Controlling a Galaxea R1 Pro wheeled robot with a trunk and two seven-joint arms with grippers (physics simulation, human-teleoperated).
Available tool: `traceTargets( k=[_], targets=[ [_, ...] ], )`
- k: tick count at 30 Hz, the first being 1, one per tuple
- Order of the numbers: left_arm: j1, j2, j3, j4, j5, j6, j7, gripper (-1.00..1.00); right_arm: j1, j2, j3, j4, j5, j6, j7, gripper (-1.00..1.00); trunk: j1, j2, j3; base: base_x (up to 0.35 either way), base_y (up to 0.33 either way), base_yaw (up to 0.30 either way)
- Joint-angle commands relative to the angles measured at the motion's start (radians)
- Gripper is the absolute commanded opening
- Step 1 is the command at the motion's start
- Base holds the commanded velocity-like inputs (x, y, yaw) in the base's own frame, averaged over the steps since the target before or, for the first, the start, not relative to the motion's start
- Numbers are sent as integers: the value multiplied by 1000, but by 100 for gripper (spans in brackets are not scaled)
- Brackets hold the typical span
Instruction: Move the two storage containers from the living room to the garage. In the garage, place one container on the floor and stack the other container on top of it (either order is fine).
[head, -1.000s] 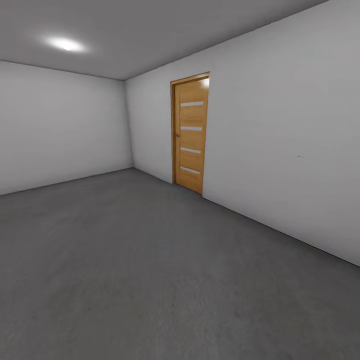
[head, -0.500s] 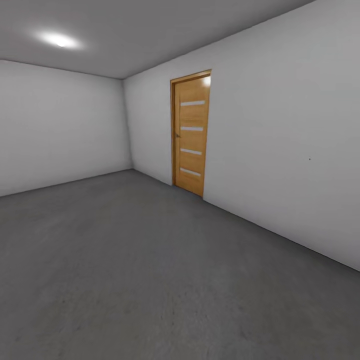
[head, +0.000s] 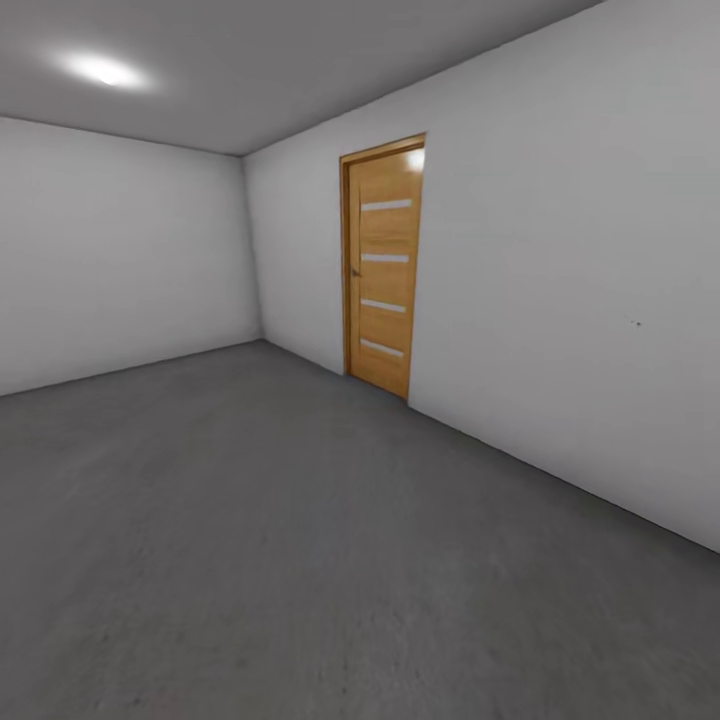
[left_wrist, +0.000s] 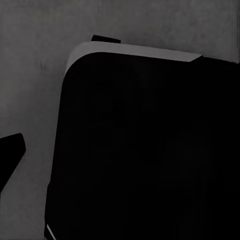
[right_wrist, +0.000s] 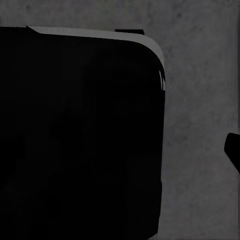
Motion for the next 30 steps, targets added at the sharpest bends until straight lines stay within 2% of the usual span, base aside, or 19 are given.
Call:
traceTargets(
  k=[1, 30],
  targets=[
    [0, 0, 3, -1, 6, -2, 0, 100, 0, 0, 0, 0, 1, -4, 0, 100, 1, 0, -1, 323, 0, 0],
    [0, 0, 0, -1, 9, 6, 0, 100, 0, 4, -1, 0, 3, -4, 0, 100, 1, 0, -1, 323, 0, 0]
  ],
)
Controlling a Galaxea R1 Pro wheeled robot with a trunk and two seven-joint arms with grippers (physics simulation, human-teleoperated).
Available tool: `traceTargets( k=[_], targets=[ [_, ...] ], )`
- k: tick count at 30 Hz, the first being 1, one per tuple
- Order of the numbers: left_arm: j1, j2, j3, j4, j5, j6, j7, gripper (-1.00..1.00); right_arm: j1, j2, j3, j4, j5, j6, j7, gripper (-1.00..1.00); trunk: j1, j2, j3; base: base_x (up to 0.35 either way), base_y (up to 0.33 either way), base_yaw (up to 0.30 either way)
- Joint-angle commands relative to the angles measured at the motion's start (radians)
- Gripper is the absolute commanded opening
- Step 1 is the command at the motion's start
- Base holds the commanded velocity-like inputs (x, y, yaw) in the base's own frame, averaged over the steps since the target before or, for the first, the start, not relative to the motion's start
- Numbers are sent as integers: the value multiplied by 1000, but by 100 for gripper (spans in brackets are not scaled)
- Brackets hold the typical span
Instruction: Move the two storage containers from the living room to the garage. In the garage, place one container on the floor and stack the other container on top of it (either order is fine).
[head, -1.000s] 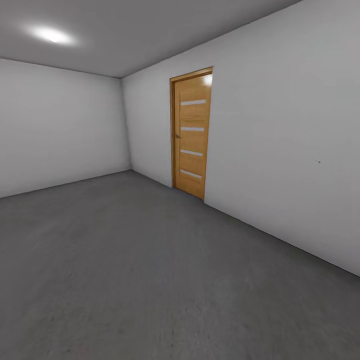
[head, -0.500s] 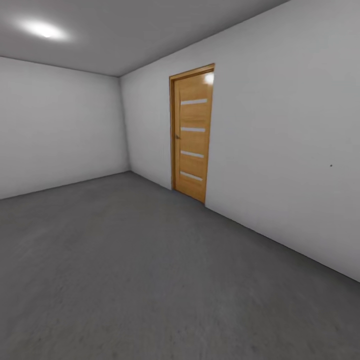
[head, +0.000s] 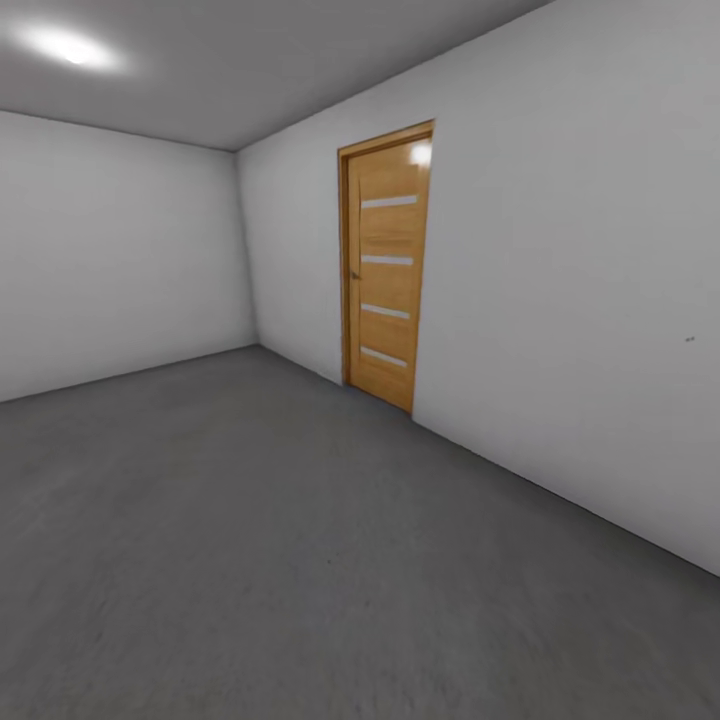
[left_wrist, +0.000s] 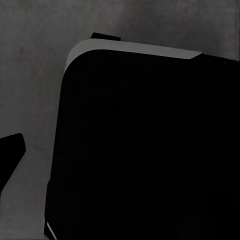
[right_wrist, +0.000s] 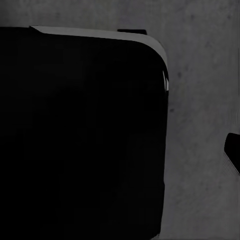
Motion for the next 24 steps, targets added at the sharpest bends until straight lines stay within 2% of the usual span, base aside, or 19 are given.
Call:
traceTargets(
  k=[1, 24],
  targets=[
    [1, 0, 2, -1, 6, -2, 0, 100, 0, 0, 2, 0, 2, -4, 0, 100, 1, 0, -1, 323, 0, 0],
    [1, 0, 2, -1, 6, -2, 0, 100, 0, -1, 0, 0, -4, 1, 1, 100, 1, 0, -1, 323, 0, 0]
  ],
)
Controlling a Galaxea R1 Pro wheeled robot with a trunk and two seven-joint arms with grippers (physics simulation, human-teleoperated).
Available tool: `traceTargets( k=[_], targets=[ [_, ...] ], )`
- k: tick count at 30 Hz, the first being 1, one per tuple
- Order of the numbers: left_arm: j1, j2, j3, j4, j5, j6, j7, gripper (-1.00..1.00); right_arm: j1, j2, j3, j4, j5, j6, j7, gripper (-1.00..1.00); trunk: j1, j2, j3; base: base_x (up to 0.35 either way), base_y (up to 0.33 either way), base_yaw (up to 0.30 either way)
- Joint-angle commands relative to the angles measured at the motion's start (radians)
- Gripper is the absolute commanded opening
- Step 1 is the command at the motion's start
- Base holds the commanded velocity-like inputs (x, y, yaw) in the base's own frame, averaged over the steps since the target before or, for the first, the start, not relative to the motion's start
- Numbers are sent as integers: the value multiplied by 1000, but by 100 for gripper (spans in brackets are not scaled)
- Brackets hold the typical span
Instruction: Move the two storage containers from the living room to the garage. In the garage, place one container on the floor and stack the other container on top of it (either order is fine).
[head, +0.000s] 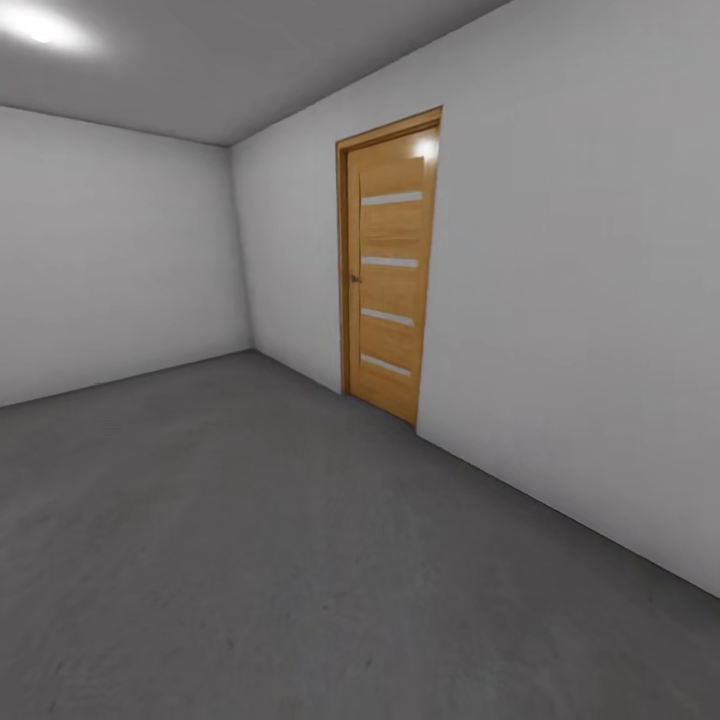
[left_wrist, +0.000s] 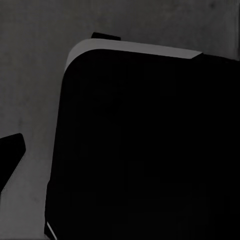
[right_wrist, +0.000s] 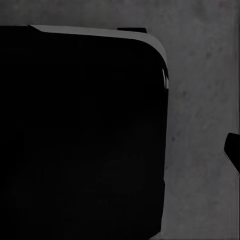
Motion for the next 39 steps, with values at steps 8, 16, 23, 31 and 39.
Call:
traceTargets(
  k=[8, 16, 23, 31, 39],
  targets=[
    [0, 0, 2, -1, 6, -2, 0, 100, 0, -4, 6, 0, 7, -9, 0, 100, 1, 0, -1, 323, 0, 0],
    [0, 0, 2, -1, 6, -2, 0, 100, 0, -11, 8, 0, 2, -2, -1, 100, 1, 0, -1, 324, 0, 0],
    [0, -1, 2, -1, 6, -2, 0, 100, 0, -13, 8, 0, 2, 2, 0, 100, 1, 0, -1, 324, 0, 0],
    [0, -1, 2, -1, 6, -2, 0, 100, 0, -10, 8, 0, 2, 2, -2, 100, 1, 0, -1, 324, 0, 0],
    [0, -1, 2, -1, 6, -2, 0, 100, 0, -9, 8, 0, 2, 2, 0, 100, 1, 0, -1, 324, 13, 0]
  ],
)
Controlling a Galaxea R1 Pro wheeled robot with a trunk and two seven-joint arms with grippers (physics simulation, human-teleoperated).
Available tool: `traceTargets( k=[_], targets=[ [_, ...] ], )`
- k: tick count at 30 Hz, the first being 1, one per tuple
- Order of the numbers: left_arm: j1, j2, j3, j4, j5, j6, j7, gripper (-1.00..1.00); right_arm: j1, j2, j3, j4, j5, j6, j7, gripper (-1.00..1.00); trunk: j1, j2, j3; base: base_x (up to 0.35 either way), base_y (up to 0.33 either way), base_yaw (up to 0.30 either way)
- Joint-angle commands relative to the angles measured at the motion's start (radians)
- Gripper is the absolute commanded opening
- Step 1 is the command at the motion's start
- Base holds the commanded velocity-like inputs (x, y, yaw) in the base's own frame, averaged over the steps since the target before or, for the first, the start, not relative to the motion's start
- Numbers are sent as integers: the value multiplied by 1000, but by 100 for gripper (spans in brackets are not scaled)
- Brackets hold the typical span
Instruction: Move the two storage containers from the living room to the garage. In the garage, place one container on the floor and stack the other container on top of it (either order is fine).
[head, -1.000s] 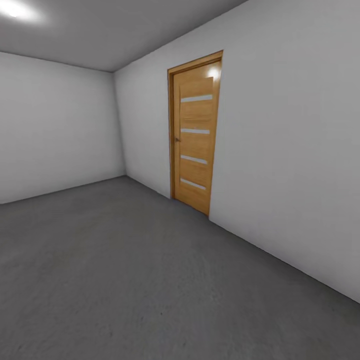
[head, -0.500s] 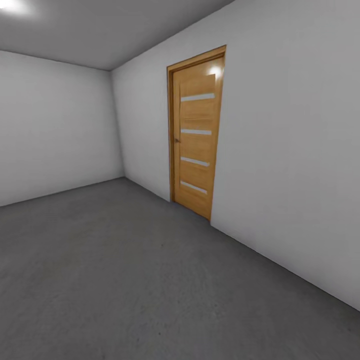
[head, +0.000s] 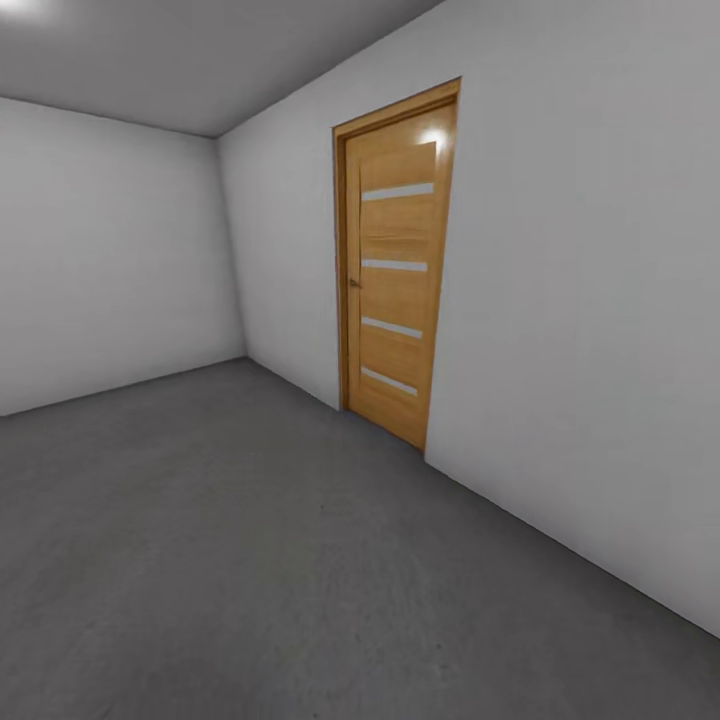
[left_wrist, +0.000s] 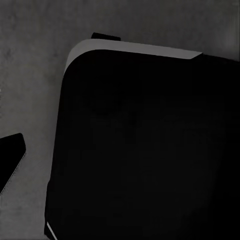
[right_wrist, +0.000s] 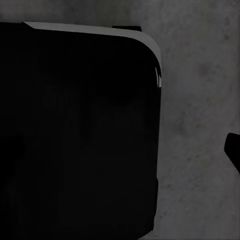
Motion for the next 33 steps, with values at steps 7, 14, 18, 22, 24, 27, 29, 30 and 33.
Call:
traceTargets(
  k=[7, 14, 18, 22, 24, 27, 29, 30, 33],
  targets=[
    [0, 0, 2, -1, 6, -2, 0, 100, 0, -1, 1, 0, 1, -4, 0, 100, 1, 0, -1, 324, 80, 0],
    [0, 0, 2, -1, 6, -1, 0, 100, 0, -2, 1, 0, 1, -5, -1, 100, 1, 0, -1, 324, 107, 0],
    [0, 0, 2, -1, 6, -2, 0, 100, 0, -2, 1, 0, 1, -5, 0, 100, 1, 0, -1, 323, 112, 0],
    [0, 0, 2, -1, 6, -2, 0, 100, 0, -2, 1, 0, 1, -5, 0, 100, 1, 0, -1, 324, 119, 0],
    [0, 0, 2, -1, 6, -2, 0, 100, 0, -2, 1, 0, 2, -5, 0, 100, 1, 0, -1, 324, 130, 0],
    [0, 0, 2, -1, 6, -3, 0, 100, 0, -2, 2, 0, 2, -5, 0, 100, 1, 0, -1, 324, 141, 0],
    [0, 0, 2, -1, 6, -3, 0, 100, 0, -2, 2, 0, 2, -5, 0, 100, 1, 0, -1, 324, 151, 0],
    [0, 0, 2, -1, 6, -3, 0, 100, 0, -2, 2, 0, 2, -5, 0, 100, 1, 0, -1, 324, 155, 0],
    [0, 0, 2, -1, 6, -3, 0, 100, 0, -3, 2, 0, 2, -5, 0, 100, 1, 0, -1, 324, 157, 0]
  ],
)
